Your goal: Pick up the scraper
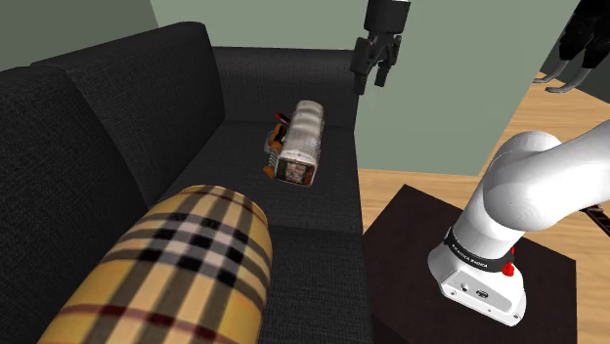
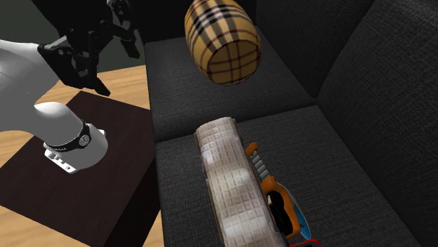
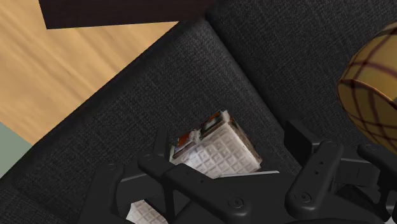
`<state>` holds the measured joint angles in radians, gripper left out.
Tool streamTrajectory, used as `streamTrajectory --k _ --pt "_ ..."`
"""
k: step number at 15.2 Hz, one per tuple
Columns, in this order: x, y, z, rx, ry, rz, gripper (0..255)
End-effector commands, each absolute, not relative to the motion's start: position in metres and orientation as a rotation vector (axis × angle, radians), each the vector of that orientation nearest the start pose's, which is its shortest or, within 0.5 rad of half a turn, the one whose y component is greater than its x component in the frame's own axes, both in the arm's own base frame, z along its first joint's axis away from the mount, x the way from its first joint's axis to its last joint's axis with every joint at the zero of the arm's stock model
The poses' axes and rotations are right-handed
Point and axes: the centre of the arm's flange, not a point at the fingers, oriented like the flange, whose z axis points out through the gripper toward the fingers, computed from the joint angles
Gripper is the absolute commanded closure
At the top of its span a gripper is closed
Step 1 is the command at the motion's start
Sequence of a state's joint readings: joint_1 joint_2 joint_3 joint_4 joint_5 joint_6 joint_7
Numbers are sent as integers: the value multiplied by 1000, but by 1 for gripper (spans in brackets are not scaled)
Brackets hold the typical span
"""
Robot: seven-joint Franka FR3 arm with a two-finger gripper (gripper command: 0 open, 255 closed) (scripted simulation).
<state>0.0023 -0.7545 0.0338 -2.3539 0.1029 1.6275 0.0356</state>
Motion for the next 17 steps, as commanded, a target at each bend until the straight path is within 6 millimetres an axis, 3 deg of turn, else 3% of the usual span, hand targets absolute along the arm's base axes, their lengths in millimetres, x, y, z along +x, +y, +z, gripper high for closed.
streamTrajectory --k 1,9,17 --pt "320 25 587 -3061 19 -39 0" --pt "398 118 537 -3226 313 68 0" --pt "486 185 467 -3356 638 187 0"
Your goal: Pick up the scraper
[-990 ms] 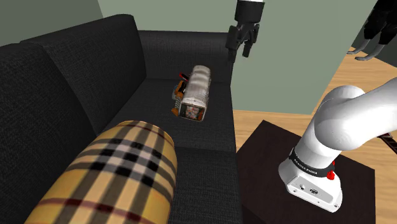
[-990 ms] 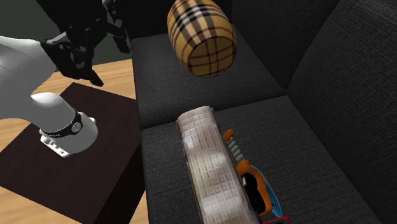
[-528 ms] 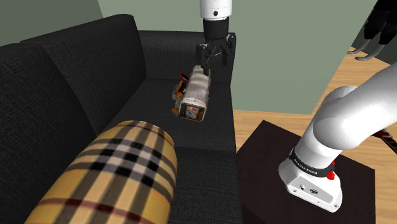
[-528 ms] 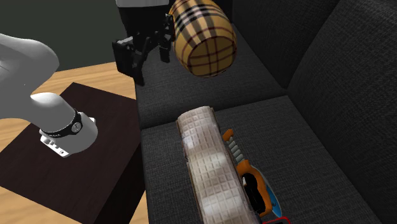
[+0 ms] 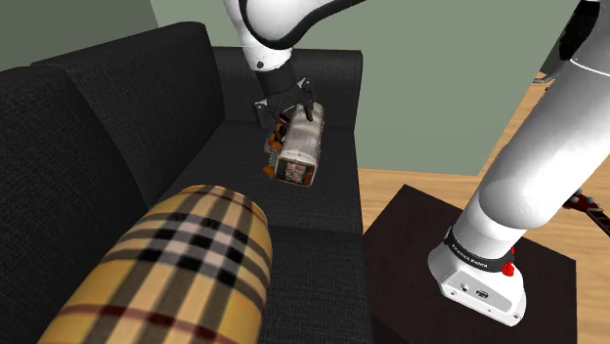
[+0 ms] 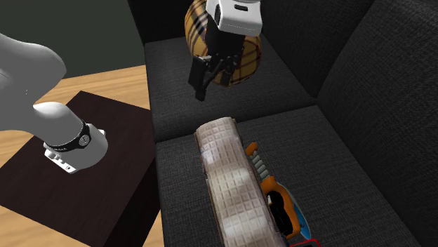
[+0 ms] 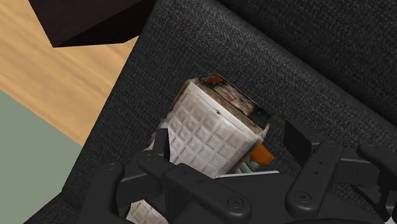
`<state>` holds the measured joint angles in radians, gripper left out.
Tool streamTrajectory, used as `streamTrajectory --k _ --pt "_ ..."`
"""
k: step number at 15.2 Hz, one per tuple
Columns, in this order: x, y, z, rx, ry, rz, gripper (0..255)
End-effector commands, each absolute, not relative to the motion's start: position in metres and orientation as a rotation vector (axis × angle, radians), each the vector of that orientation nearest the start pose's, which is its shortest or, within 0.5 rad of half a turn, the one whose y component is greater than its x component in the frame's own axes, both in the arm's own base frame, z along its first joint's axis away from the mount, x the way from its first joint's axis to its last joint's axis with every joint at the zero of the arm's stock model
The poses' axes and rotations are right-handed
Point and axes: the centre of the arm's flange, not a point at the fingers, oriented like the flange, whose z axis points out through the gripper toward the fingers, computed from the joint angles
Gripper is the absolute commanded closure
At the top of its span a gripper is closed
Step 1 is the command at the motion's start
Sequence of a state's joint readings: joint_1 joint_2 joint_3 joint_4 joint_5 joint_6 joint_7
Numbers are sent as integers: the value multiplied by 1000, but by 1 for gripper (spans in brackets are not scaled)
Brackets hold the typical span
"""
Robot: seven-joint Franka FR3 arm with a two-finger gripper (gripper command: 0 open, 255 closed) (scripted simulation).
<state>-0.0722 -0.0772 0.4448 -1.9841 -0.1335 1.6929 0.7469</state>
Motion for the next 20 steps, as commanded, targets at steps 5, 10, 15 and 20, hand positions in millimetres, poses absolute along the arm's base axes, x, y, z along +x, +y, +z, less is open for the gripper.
streamTrajectory --k 5,10,15,20 --pt "544 212 415 -3416 858 268 0" --pt "601 226 358 -3457 1091 355 0" --pt "644 228 305 -3473 1281 425 0" --pt "643 228 279 -3473 1281 425 0"
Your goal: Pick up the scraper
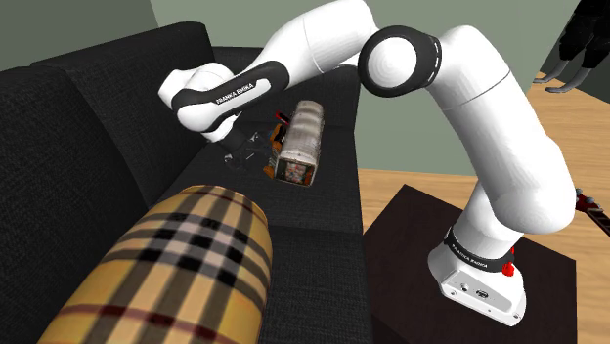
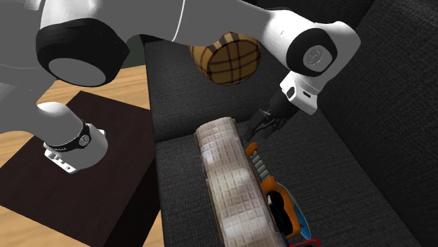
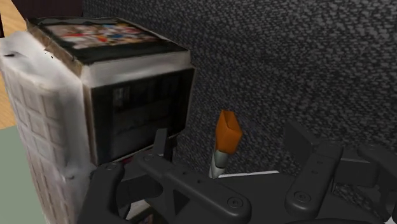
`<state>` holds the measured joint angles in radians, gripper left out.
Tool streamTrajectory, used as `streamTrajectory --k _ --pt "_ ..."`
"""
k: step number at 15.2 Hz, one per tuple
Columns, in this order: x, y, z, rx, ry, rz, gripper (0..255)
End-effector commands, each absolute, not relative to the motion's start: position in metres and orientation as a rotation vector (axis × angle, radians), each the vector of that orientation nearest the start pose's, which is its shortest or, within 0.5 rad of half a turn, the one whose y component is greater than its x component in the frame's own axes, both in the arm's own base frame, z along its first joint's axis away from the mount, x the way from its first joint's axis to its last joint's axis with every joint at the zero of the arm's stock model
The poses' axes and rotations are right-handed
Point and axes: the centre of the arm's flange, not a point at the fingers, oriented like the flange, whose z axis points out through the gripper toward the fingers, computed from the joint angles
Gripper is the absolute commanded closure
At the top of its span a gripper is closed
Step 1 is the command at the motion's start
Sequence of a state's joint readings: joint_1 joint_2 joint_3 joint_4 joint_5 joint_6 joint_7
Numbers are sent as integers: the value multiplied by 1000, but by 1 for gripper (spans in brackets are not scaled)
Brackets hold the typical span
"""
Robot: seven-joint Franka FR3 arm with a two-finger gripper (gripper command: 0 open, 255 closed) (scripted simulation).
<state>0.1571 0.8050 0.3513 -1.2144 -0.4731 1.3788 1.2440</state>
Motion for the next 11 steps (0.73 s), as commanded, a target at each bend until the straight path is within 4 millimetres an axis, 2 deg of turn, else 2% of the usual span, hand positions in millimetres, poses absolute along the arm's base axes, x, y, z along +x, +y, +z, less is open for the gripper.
streamTrajectory --k 1,3,4,11 --pt "644 228 274 2383 -879 -292 0" --pt "644 228 271 2383 -879 -292 0" --pt "643 229 271 2383 -879 -292 255" --pt "643 229 270 2383 -879 -292 255"
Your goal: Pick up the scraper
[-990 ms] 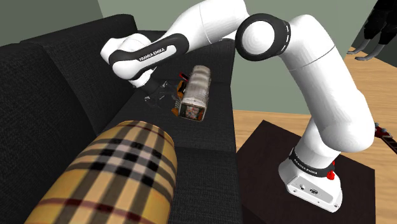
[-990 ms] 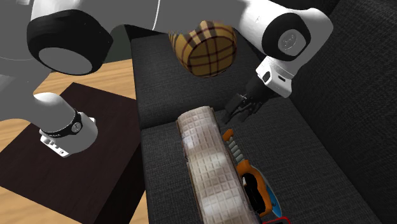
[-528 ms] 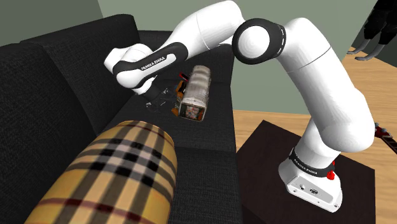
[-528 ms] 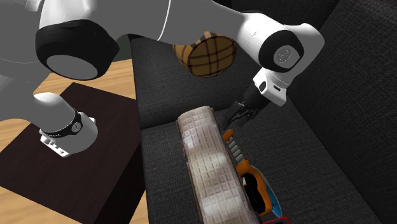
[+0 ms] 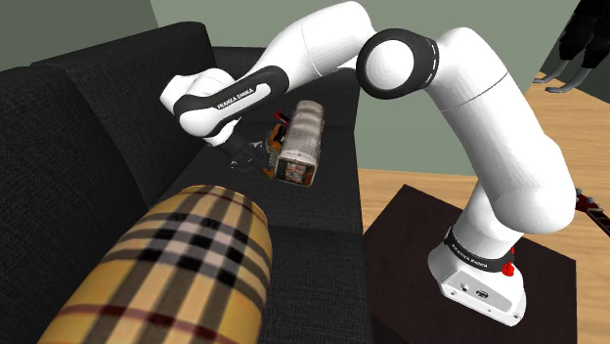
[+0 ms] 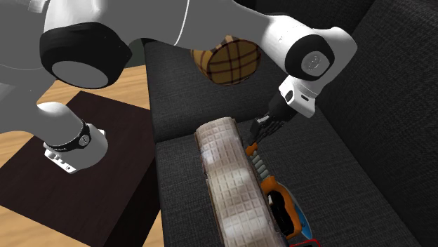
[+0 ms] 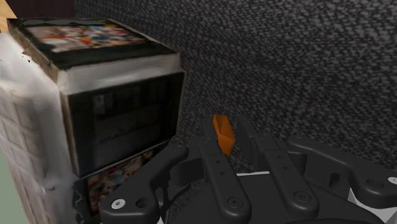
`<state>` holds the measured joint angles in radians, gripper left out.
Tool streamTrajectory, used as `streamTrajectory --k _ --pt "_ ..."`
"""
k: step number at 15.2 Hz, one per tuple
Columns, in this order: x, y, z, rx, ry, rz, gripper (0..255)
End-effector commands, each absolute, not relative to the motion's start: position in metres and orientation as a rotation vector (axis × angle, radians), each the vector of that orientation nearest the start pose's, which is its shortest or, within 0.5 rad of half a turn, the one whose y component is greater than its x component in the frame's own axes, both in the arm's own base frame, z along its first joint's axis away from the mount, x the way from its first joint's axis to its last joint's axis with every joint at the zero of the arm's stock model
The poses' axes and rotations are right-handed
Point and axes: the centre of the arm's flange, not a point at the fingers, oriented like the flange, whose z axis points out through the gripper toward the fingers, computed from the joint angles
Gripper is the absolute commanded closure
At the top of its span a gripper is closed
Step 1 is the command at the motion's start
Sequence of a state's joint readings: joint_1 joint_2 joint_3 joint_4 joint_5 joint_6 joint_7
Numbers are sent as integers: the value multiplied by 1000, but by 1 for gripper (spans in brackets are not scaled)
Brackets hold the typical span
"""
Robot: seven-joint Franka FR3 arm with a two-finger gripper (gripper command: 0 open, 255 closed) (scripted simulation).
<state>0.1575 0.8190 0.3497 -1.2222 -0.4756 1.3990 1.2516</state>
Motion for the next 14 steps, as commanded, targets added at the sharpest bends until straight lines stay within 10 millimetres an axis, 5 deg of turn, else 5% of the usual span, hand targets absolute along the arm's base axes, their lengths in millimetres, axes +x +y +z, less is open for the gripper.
streamTrajectory --k 1,14 --pt "643 228 270 2383 -879 -292 255" --pt "644 228 334 2383 -879 -292 255"
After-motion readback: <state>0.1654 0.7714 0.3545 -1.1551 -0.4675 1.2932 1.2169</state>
